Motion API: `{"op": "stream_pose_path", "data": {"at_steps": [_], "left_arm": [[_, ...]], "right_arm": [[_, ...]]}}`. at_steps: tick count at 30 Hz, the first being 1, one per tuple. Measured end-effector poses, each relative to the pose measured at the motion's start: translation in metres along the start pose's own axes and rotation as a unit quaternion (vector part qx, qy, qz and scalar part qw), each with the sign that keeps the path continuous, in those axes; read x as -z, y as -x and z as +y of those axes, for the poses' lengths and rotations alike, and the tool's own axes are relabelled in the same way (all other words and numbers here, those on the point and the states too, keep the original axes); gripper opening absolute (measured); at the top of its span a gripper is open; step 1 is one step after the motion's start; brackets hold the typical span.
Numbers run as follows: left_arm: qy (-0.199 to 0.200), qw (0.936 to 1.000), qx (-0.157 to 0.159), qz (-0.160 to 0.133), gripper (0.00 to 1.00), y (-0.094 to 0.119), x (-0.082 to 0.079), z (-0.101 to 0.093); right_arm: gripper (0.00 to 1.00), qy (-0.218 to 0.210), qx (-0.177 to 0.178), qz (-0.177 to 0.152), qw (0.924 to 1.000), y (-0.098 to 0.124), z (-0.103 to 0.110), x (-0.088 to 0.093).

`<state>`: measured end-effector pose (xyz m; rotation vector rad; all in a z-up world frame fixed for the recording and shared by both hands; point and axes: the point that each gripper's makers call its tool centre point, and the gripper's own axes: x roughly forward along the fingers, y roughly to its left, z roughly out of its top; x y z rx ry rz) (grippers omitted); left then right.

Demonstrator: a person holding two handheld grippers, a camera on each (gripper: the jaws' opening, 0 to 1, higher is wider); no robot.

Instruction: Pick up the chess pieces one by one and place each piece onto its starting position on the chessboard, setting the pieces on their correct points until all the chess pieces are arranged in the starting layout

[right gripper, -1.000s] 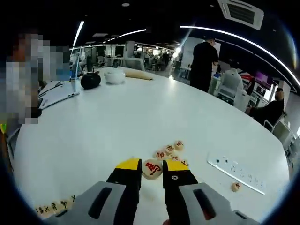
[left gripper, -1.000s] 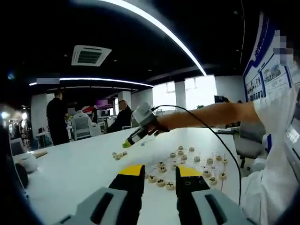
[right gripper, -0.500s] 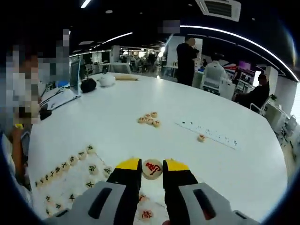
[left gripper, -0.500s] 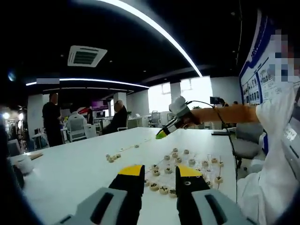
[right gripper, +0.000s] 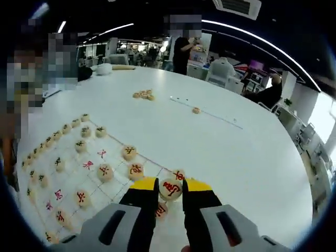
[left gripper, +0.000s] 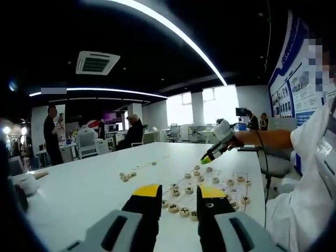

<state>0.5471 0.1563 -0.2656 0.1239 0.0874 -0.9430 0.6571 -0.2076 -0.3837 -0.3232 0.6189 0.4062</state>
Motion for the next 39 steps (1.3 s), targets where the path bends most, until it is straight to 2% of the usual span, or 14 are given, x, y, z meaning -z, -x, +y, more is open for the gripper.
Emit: {"op": "stream_pose_path", "data": {"at_steps": [4,11,15,26,28,29,31,33,36,39], "left_arm": [[-0.002,1.0000,0.000,0.000,0.28,0.001,0.000,0.001],[-0.002,1.0000,-0.003,0.004,0.28,0.000,0.001,0.002],[-0.005,1.0000,-0.002,0.005,0.28,-0.001,0.001,0.002],[-0.007,0.9999,0.008,-0.004,0.28,0.002,-0.001,-0.004],[-0.002,0.9999,0.010,-0.004,0.29,0.002,-0.001,-0.005],[-0.001,0.9999,0.011,-0.005,0.29,0.002,-0.001,-0.005],[-0.002,0.9999,0.009,-0.004,0.29,0.002,0.000,-0.005],[0.000,0.9999,0.009,-0.004,0.28,0.002,0.000,-0.005],[0.001,0.9999,0.009,-0.007,0.28,0.004,-0.001,-0.003],[0.005,0.9999,0.006,-0.010,0.28,0.005,-0.002,-0.002]], "right_arm": [[0.20,-0.011,0.004,0.001,0.9999,-0.003,-0.005,0.009],[0.20,-0.031,0.002,-0.020,0.9993,-0.007,-0.005,0.002],[0.20,-0.051,-0.009,-0.020,0.9985,-0.012,0.001,0.002],[0.20,-0.047,-0.007,-0.002,0.9988,-0.018,0.005,0.009],[0.23,-0.047,-0.010,-0.004,0.9988,-0.018,0.005,0.008],[0.27,-0.048,-0.012,-0.007,0.9988,-0.017,0.004,0.008],[0.37,-0.052,-0.016,-0.017,0.9984,-0.014,0.001,0.003],[0.36,-0.055,-0.014,-0.025,0.9981,-0.006,-0.003,-0.001],[0.35,-0.102,-0.005,-0.069,0.9924,0.013,-0.018,-0.020],[0.34,-0.128,0.018,-0.107,0.9858,0.035,-0.035,-0.036]]}}
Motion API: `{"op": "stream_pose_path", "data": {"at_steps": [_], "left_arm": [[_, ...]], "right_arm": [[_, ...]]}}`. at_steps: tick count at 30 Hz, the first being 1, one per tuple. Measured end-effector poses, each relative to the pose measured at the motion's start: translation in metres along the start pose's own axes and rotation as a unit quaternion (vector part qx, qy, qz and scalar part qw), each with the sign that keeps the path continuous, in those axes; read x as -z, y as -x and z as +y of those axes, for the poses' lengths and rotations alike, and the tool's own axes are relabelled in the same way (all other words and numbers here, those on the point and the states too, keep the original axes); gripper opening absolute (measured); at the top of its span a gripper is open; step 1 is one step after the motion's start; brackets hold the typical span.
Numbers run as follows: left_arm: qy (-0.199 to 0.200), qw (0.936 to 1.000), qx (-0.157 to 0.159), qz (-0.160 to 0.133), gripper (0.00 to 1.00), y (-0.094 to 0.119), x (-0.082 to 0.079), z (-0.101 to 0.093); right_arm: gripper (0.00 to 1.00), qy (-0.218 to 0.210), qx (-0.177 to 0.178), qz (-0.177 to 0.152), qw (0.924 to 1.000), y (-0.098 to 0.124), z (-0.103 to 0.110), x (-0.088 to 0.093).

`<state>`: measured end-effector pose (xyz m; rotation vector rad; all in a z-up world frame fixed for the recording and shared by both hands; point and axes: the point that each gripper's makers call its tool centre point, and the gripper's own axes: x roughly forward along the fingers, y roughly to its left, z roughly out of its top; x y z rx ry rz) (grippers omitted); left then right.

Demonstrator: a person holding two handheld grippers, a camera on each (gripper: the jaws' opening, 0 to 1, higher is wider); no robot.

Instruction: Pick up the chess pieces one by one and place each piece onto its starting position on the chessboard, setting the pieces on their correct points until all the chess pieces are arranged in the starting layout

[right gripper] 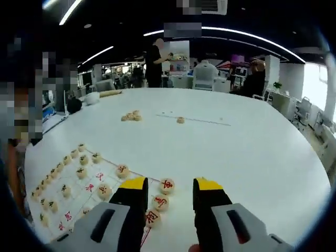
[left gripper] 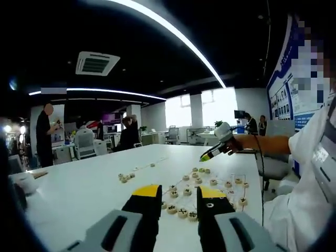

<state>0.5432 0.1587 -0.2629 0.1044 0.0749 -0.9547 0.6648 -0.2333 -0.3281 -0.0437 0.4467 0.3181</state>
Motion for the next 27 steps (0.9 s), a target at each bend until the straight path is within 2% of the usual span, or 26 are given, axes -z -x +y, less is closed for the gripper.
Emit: {"op": "stream_pose_path", "data": {"at_steps": [3,6,11,15,19,23,25,27], "left_arm": [[-0.002,1.0000,-0.001,0.004,0.28,-0.001,0.002,0.000],[-0.002,1.0000,0.003,0.002,0.28,0.000,0.001,-0.002],[0.003,1.0000,0.001,-0.003,0.28,0.004,-0.001,0.000],[0.004,1.0000,-0.003,-0.002,0.28,0.006,0.000,0.003],[0.004,1.0000,-0.003,-0.002,0.28,0.006,0.000,0.003],[0.005,1.0000,-0.004,-0.001,0.28,0.006,0.001,0.004],[0.004,1.0000,-0.003,-0.001,0.28,0.006,0.001,0.003],[0.004,1.0000,-0.004,-0.001,0.28,0.007,0.001,0.004]], "right_arm": [[0.33,0.002,0.011,-0.012,0.9999,0.015,-0.006,-0.010],[0.33,0.006,0.007,-0.018,0.9998,0.024,0.004,-0.013],[0.33,0.011,0.002,-0.026,0.9996,0.027,0.010,-0.020],[0.33,0.015,-0.004,-0.029,0.9995,0.021,0.018,-0.023],[0.33,0.028,-0.026,-0.031,0.9988,0.012,0.047,-0.030],[0.33,0.043,-0.044,-0.033,0.9975,-0.001,0.066,-0.038],[0.33,0.064,-0.059,-0.032,0.9957,-0.010,0.087,-0.041],[0.33,0.083,-0.064,-0.030,0.9940,-0.021,0.099,-0.042]]}}
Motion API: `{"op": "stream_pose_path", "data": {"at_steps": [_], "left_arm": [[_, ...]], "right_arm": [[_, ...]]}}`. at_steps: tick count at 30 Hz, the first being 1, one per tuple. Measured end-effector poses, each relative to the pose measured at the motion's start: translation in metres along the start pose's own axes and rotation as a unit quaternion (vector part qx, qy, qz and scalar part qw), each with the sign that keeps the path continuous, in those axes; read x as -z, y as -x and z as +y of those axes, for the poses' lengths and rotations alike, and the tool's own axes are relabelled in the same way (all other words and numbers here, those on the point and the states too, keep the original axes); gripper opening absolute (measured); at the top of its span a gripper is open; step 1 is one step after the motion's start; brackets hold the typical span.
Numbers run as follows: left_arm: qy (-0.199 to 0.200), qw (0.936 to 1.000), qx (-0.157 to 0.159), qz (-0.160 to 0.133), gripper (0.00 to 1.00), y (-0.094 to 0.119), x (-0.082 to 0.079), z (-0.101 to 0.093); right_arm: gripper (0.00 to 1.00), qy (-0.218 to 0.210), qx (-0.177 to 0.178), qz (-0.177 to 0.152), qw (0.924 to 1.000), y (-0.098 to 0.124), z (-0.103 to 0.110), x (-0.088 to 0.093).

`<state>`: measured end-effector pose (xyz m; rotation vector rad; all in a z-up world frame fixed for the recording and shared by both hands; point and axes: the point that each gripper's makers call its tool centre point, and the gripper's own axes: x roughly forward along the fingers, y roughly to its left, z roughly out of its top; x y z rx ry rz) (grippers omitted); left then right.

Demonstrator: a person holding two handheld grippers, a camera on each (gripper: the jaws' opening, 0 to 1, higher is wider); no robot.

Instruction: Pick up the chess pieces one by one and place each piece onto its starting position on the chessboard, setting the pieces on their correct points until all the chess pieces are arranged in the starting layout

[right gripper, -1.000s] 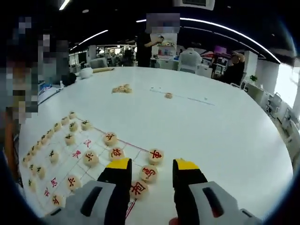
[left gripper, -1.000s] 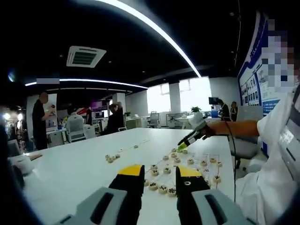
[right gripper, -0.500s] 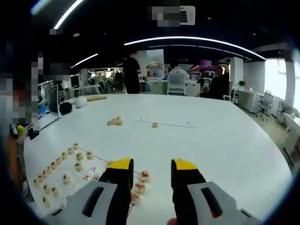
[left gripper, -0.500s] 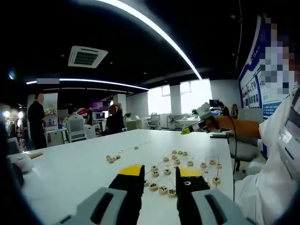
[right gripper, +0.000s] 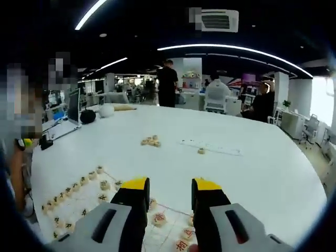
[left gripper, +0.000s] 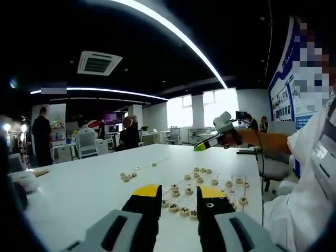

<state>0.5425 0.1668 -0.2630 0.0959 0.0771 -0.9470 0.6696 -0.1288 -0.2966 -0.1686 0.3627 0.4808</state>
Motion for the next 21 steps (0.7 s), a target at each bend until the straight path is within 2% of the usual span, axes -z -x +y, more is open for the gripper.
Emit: {"op": "stream_pose_path", "data": {"at_steps": [2,4,9,12,16,21], "left_arm": [[0.001,1.0000,-0.002,0.001,0.28,0.000,0.001,0.001],[0.001,1.0000,-0.003,0.002,0.28,0.000,0.001,0.003],[0.002,1.0000,-0.005,0.003,0.28,0.001,0.001,0.006],[0.004,1.0000,-0.007,0.003,0.28,0.002,0.002,0.007],[0.004,1.0000,-0.006,0.005,0.28,0.001,0.003,0.006],[0.004,1.0000,-0.005,0.005,0.28,0.000,0.004,0.005]], "right_arm": [[0.33,0.005,-0.004,0.001,1.0000,-0.017,-0.003,-0.005],[0.33,0.006,-0.012,0.001,0.9999,-0.025,0.010,-0.007],[0.33,0.016,-0.024,0.007,0.9996,-0.055,0.024,-0.012],[0.33,0.021,-0.033,0.008,0.9992,-0.084,0.025,-0.021],[0.33,0.046,-0.031,0.020,0.9982,-0.109,0.035,-0.018],[0.33,0.069,-0.030,0.031,0.9967,-0.146,0.034,-0.018]]}}
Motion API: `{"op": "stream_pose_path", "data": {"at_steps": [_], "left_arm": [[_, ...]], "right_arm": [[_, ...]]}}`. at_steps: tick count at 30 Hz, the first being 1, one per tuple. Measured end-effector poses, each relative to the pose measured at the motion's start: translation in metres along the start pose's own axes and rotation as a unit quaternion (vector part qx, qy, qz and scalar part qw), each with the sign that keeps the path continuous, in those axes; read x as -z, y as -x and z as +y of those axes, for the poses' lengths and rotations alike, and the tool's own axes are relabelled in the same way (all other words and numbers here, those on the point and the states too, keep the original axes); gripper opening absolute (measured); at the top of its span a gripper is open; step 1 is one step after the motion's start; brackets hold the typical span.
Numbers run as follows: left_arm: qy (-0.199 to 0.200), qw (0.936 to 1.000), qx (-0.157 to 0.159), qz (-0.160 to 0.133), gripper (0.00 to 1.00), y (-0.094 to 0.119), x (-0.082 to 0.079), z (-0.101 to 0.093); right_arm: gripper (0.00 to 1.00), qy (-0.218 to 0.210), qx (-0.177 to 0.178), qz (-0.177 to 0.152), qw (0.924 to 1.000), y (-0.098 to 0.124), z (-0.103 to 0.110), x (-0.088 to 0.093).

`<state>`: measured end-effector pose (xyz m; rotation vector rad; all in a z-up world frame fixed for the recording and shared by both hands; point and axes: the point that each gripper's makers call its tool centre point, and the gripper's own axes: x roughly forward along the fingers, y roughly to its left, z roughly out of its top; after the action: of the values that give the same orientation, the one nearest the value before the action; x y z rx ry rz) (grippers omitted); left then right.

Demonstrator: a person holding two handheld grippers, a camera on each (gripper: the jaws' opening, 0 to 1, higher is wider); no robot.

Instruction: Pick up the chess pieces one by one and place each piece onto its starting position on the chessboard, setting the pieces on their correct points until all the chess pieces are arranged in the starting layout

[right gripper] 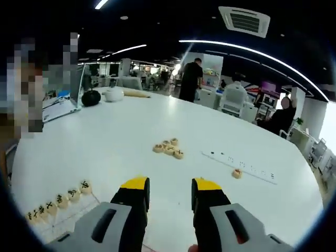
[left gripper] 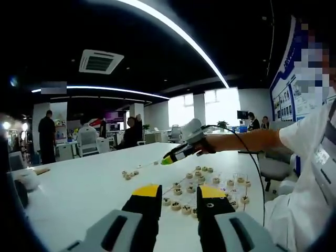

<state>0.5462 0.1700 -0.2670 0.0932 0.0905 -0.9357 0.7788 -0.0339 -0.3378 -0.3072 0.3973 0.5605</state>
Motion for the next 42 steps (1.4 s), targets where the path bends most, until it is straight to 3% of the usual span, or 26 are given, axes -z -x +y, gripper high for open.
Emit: {"op": "stream_pose_path", "data": {"at_steps": [2,4,6,13,19,21,25,30,36,42], "left_arm": [[-0.001,1.0000,0.000,0.001,0.28,0.000,0.001,0.000],[0.000,1.0000,-0.001,0.001,0.28,0.000,0.001,0.000],[-0.001,1.0000,-0.001,0.001,0.28,0.000,0.001,0.000],[-0.003,1.0000,0.005,0.005,0.28,-0.003,0.003,-0.003],[0.000,1.0000,-0.004,0.006,0.28,0.000,0.003,0.005],[0.001,1.0000,-0.005,0.003,0.28,0.001,0.002,0.005],[0.000,1.0000,-0.003,0.005,0.28,0.000,0.002,0.005],[0.001,1.0000,0.000,0.006,0.28,-0.003,0.002,0.006],[-0.006,0.9999,0.005,0.013,0.28,-0.006,0.002,0.002],[-0.004,0.9999,0.005,0.013,0.28,-0.007,0.003,0.004]], "right_arm": [[0.33,0.000,-0.004,0.001,1.0000,-0.015,0.001,-0.001],[0.32,-0.055,-0.029,-0.008,0.9981,-0.035,0.015,-0.004],[0.31,-0.077,-0.034,-0.014,0.9963,-0.052,0.018,-0.008],[0.29,-0.049,-0.034,0.007,0.9982,-0.103,0.039,0.002],[0.29,-0.056,-0.015,0.008,0.9983,-0.140,0.022,0.001],[0.29,-0.065,-0.012,0.006,0.9978,-0.141,0.025,0.001],[0.29,-0.063,0.007,0.007,0.9979,-0.156,0.002,-0.004],[0.31,-0.067,0.023,0.009,0.9975,-0.143,-0.002,0.002],[0.33,-0.078,0.038,0.016,0.9961,-0.155,-0.025,0.002],[0.25,-0.063,0.032,0.007,0.9974,-0.165,-0.021,-0.004]]}}
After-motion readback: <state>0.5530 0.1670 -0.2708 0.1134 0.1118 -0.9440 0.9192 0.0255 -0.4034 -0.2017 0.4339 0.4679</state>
